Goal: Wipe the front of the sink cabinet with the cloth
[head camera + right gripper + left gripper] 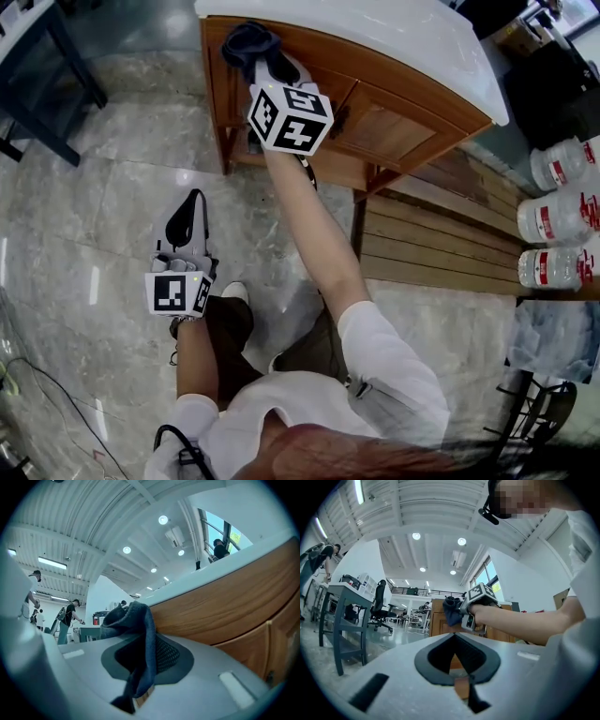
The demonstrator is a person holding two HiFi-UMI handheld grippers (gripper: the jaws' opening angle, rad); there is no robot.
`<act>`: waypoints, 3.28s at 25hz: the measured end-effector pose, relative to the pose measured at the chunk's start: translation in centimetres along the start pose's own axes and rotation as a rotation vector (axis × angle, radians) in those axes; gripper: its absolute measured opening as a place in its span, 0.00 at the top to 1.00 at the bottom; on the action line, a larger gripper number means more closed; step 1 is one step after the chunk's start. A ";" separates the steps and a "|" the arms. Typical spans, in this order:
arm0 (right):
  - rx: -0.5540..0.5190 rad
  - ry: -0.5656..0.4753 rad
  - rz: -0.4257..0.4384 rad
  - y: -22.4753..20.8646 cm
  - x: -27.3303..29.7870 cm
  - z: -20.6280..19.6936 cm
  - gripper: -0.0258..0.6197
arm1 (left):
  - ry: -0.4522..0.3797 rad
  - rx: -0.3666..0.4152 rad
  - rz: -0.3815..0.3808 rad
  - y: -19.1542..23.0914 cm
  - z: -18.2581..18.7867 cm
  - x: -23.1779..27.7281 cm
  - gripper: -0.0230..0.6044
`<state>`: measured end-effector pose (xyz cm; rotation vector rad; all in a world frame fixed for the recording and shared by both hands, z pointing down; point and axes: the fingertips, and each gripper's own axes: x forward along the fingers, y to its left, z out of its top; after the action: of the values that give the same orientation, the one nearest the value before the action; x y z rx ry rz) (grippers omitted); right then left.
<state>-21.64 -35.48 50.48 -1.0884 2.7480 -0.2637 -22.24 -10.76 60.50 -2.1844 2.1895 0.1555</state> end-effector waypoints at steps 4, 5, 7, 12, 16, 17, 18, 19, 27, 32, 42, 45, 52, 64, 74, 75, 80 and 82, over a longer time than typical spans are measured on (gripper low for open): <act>-0.032 -0.029 -0.047 -4.0 -3.2 1.8 0.85 | 0.014 0.009 -0.022 -0.4 -0.5 0.1 0.96; -0.040 -0.036 -0.060 -5.2 -4.1 2.3 0.85 | 0.015 0.010 -0.027 -0.4 -0.6 0.2 0.96; -0.057 -0.044 -0.084 -7.6 -5.8 3.3 0.83 | 0.018 0.011 -0.038 -0.6 -0.8 0.4 0.96; -0.094 -0.059 -0.180 -14.6 -10.8 6.2 0.82 | 0.026 0.016 -0.067 -1.5 -1.1 1.0 0.96; -0.117 -0.072 -0.306 -21.6 -16.0 7.9 0.83 | 0.041 0.026 -0.084 -1.9 -1.6 1.0 0.96; -0.122 -0.073 -0.344 -23.5 -17.4 8.3 0.83 | 0.044 0.028 -0.087 -1.9 -1.7 1.0 0.96; -0.125 -0.075 -0.385 -25.4 -18.8 8.7 0.84 | 0.047 0.031 -0.091 -2.0 -1.8 1.1 0.96; -0.125 -0.079 -0.426 -27.2 -20.2 9.0 0.84 | 0.049 0.034 -0.096 -2.1 -1.9 1.2 0.96; -0.064 -0.140 -0.577 -35.0 -26.8 10.3 0.86 | 0.053 0.050 -0.121 -3.7 -1.9 1.5 0.96; -0.062 -0.220 -0.363 -26.2 -25.2 9.0 0.87 | 0.051 0.056 -0.115 -3.6 -1.7 1.6 0.96; 0.126 -0.005 0.171 -1.9 -10.0 -6.2 0.87 | 0.022 0.036 -0.044 -1.5 -1.1 0.5 0.96; 0.193 0.049 0.201 1.5 -4.9 -10.0 0.87 | 0.008 0.034 -0.025 -0.9 -0.8 0.0 0.96; 0.215 0.093 0.064 2.3 2.8 -13.0 0.87 | -0.014 0.046 -0.020 -0.4 0.4 -0.8 0.96; 0.142 -0.025 -0.169 -9.0 -4.8 -8.9 0.87 | 0.002 0.045 -0.050 0.2 -0.3 -0.4 0.96; 0.129 -0.128 -0.392 -21.6 -15.7 -3.6 0.87 | 0.008 0.032 -0.092 -1.0 -1.0 0.3 0.96; 0.120 -0.131 -0.430 -23.3 -16.8 -3.2 0.87 | 0.009 0.032 -0.096 -1.1 -0.9 0.4 0.96; 0.074 -0.132 -0.603 -31.0 -22.0 -2.1 0.87 | 0.014 0.035 -0.111 -1.5 -1.1 0.7 0.96; 0.080 -0.137 -0.660 -33.6 -24.0 -2.0 0.87 | 0.014 0.033 -0.110 -1.4 -1.2 0.6 0.96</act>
<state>17.35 -42.84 62.31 -1.8772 2.1574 -0.3581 -20.76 -11.47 61.57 -2.2874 2.0571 0.0989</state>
